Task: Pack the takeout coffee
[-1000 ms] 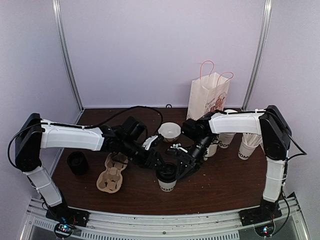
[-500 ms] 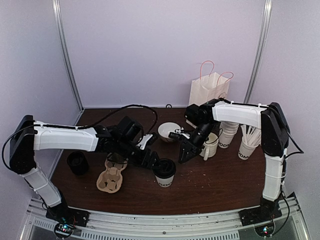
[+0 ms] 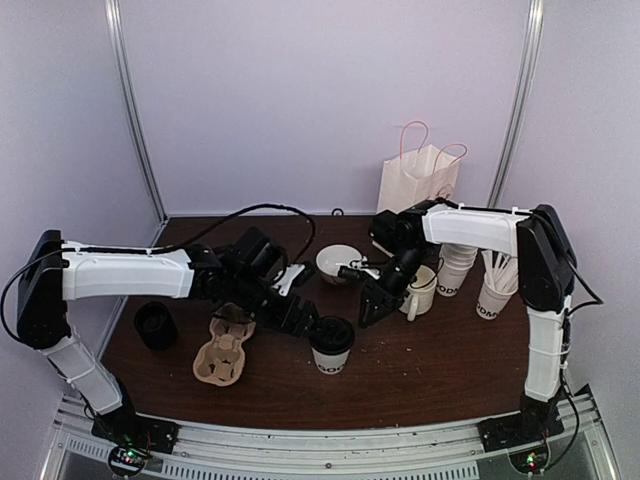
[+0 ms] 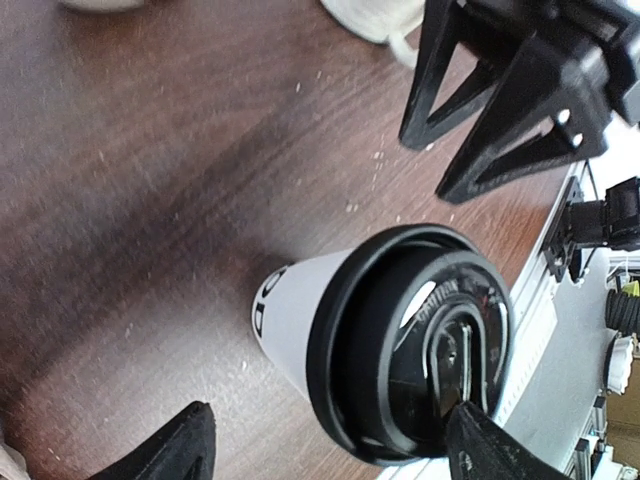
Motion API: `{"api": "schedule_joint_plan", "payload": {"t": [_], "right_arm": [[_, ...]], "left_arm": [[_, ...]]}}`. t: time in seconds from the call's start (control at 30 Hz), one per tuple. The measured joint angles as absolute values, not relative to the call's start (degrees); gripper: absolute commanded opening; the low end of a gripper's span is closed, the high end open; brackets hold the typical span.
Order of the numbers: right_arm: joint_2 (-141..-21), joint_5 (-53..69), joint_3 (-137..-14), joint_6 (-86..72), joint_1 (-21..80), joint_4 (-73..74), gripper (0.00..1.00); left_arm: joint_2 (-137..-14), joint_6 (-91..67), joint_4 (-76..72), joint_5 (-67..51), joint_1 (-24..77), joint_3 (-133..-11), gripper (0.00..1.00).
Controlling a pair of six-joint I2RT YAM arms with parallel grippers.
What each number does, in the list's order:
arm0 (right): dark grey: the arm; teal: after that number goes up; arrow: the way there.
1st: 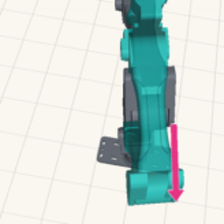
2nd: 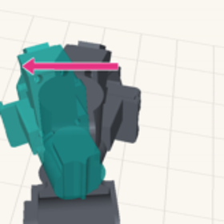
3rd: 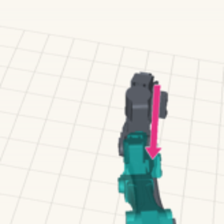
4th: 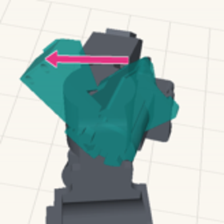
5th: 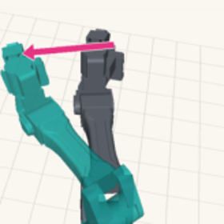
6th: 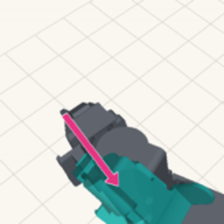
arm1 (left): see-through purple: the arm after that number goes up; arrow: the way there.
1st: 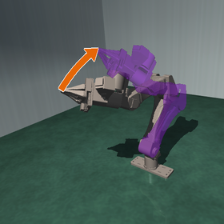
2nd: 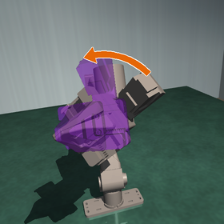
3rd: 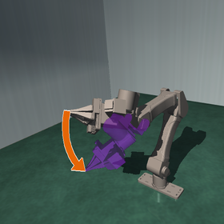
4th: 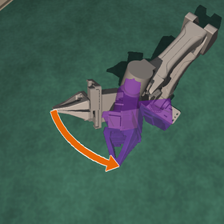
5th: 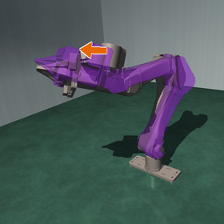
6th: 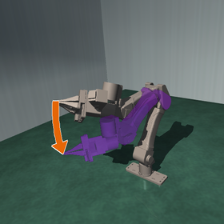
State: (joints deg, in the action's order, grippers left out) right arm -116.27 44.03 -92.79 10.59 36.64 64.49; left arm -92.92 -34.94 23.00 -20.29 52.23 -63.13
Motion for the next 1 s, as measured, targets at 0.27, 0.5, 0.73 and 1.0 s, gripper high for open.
{"api": "schedule_joint_plan", "payload": {"t": [0.27, 0.5, 0.73, 1.0], "right_arm": [[-113.65, 46.15, -92.58, 11.73, 34.7, 64.49, 0.48], [-106.85, 52.97, -83.48, 9.91, 32.86, 59.64, 0.59], [-105.51, 59.27, -78.04, 6.5, 36.99, 55.07, 0.59], [-109.06, 62.02, -78.91, 5.69, 38.94, 54.13, 0.53]], "left_arm": [[-92.95, -34.83, 18.39, -18.72, 52.23, -64.71, 0.8], [-94.48, -35.0, 19.7, -17.65, 52.1, -69.6, 0.66], [-96.55, -35.09, 21.85, -18.5, 52.1, -70.15, 0.6], [-98.24, -35.11, 22.65, -20.05, 52.05, -69.63, 0.56]]}}
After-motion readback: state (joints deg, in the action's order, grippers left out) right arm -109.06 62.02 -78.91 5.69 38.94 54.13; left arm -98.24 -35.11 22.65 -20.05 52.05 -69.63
